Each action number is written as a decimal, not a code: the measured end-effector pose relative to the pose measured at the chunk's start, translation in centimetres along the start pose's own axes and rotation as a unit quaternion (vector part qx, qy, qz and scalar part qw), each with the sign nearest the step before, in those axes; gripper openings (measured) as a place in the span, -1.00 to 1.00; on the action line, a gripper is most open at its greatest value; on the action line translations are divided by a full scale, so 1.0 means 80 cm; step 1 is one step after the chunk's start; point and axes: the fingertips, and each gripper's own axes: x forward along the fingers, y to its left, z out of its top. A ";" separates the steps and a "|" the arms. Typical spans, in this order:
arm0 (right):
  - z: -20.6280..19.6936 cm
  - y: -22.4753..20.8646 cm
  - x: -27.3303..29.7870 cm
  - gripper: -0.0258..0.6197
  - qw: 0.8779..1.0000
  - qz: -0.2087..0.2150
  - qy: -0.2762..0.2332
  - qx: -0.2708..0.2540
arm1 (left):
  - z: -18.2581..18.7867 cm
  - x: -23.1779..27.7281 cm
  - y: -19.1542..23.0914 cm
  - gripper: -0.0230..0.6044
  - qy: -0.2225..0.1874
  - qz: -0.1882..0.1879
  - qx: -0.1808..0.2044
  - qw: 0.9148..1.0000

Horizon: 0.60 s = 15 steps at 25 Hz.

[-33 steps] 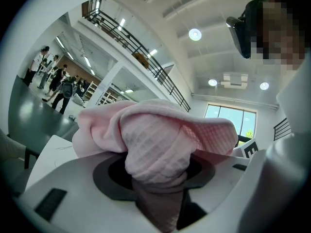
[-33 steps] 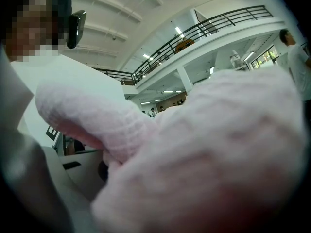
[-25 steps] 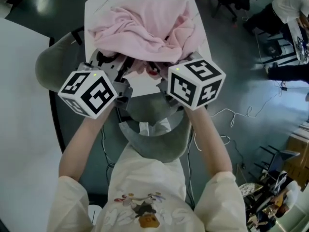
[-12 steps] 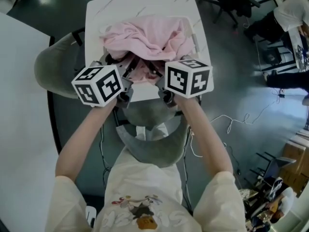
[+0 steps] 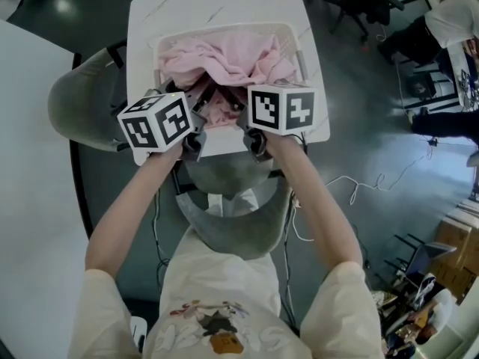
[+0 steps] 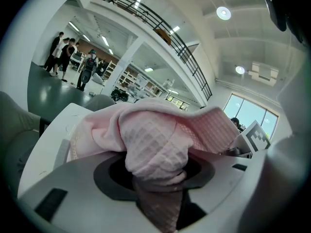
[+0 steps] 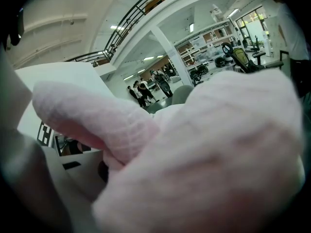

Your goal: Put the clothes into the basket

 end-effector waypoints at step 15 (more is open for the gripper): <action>-0.028 -0.053 0.039 -0.42 0.992 -0.037 0.117 0.007 | -0.037 0.055 0.036 -0.23 0.059 0.033 0.010 0.998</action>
